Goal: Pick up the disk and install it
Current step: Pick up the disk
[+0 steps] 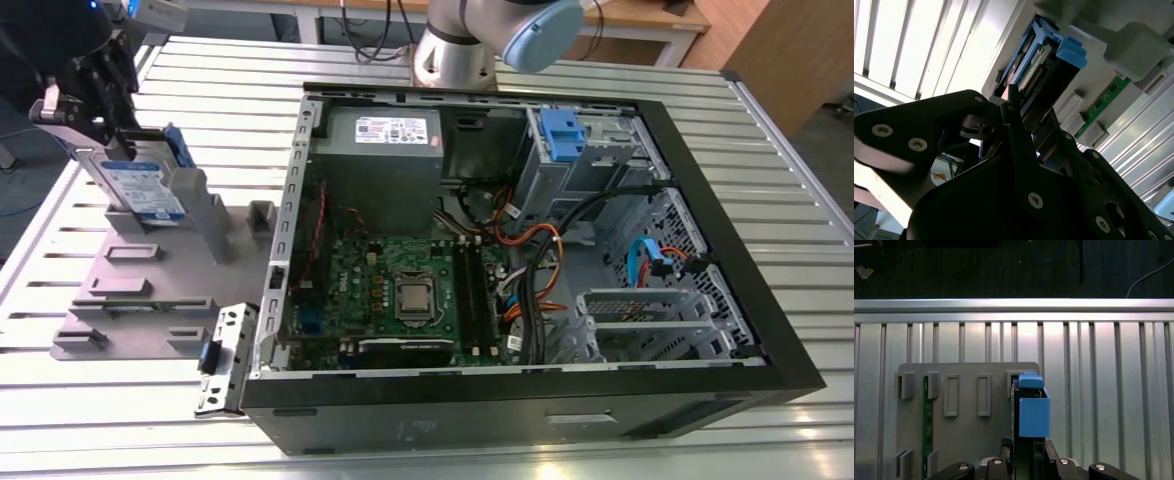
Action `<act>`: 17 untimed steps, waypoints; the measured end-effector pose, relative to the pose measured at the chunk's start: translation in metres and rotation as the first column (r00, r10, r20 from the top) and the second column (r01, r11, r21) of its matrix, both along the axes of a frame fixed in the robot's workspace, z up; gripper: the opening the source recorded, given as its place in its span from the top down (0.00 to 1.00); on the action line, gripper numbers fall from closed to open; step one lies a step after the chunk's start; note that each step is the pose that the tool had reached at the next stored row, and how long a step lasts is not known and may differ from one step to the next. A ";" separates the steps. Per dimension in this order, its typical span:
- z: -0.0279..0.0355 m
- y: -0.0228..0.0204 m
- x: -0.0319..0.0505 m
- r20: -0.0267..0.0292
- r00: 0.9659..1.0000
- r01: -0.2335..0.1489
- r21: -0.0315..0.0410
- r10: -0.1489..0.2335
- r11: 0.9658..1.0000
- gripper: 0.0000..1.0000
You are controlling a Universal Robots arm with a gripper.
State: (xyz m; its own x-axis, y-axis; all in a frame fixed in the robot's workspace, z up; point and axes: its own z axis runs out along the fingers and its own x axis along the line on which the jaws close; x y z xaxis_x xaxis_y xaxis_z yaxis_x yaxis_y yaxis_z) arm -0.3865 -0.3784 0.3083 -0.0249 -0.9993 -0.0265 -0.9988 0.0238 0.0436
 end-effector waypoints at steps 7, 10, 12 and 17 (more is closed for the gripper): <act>0.0030 0.0000 0.0000 0.000 1.000 0.000 0.000 0.000 1.000 0.65; 0.0036 0.0000 0.0000 0.000 1.000 0.000 0.000 0.000 1.000 0.65; 0.0037 0.0000 0.0000 0.000 1.000 0.000 0.000 0.000 1.000 0.65; 0.0055 0.0000 0.0000 0.000 1.000 0.000 0.000 0.000 1.000 0.65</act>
State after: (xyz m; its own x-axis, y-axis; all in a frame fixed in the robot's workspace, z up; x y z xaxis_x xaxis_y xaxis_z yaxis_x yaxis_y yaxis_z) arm -0.3865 -0.3784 0.3138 -0.0250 -0.9993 -0.0264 -0.9988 0.0238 0.0439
